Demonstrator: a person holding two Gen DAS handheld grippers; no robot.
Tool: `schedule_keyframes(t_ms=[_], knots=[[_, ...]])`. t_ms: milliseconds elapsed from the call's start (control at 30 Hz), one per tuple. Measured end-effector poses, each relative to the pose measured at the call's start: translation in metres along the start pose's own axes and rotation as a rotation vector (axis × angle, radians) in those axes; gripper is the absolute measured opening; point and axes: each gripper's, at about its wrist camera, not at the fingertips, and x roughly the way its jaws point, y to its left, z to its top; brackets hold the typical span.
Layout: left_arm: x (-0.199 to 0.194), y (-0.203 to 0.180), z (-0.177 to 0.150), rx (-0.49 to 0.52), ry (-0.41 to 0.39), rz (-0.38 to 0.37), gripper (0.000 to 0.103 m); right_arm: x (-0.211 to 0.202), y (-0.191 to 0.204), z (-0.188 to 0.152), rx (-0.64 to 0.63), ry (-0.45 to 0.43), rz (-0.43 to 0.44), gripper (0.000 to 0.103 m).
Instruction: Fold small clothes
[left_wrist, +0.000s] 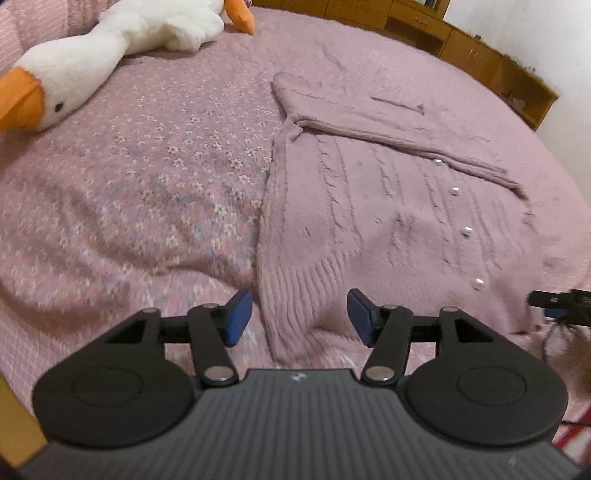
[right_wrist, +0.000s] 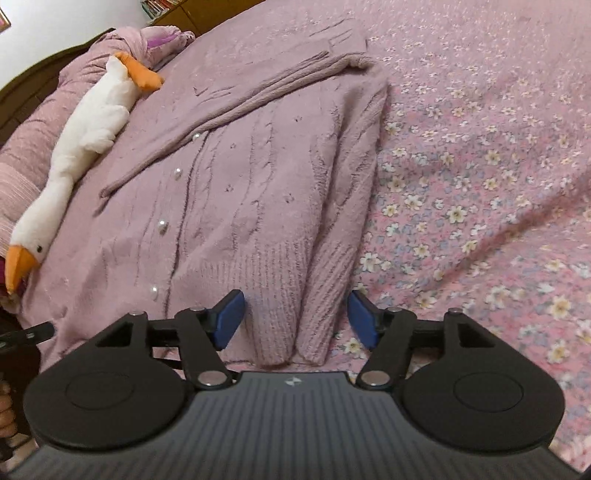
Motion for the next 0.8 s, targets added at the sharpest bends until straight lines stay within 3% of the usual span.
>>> schedule_keyframes(t_ms=[200,300,433,533,633,667,733,800], knots=[[0.046,0.006,0.010,-0.110,0.149,-0.071,0.059,0.007,0.002,0.008,0.023,0.024,-0.003,0.073],[0.055,-0.007,0.008,-0.079,0.173,-0.090,0.057,0.009,0.007,0.008,-0.006,0.023,-0.021,0.074],[0.062,-0.022,0.004,-0.035,0.196,-0.080,0.043,0.009,0.014,0.004,-0.048,0.002,-0.039,0.071],[0.062,-0.021,0.003,-0.063,0.199,-0.114,0.024,0.008,0.019,0.001,-0.075,-0.021,-0.030,0.069],[0.061,-0.018,0.002,-0.090,0.197,-0.131,0.017,0.012,0.020,0.002,-0.083,-0.027,-0.031,0.068],[0.058,-0.018,0.002,-0.088,0.191,-0.131,0.016,0.013,0.021,0.003,-0.089,-0.030,-0.033,0.065],[0.052,-0.018,0.002,-0.078,0.174,-0.130,0.015,0.011,0.021,0.002,-0.105,-0.046,-0.055,0.032],[0.044,-0.016,0.002,-0.079,0.153,-0.129,0.015,0.007,0.016,0.002,-0.087,-0.057,-0.026,0.018]])
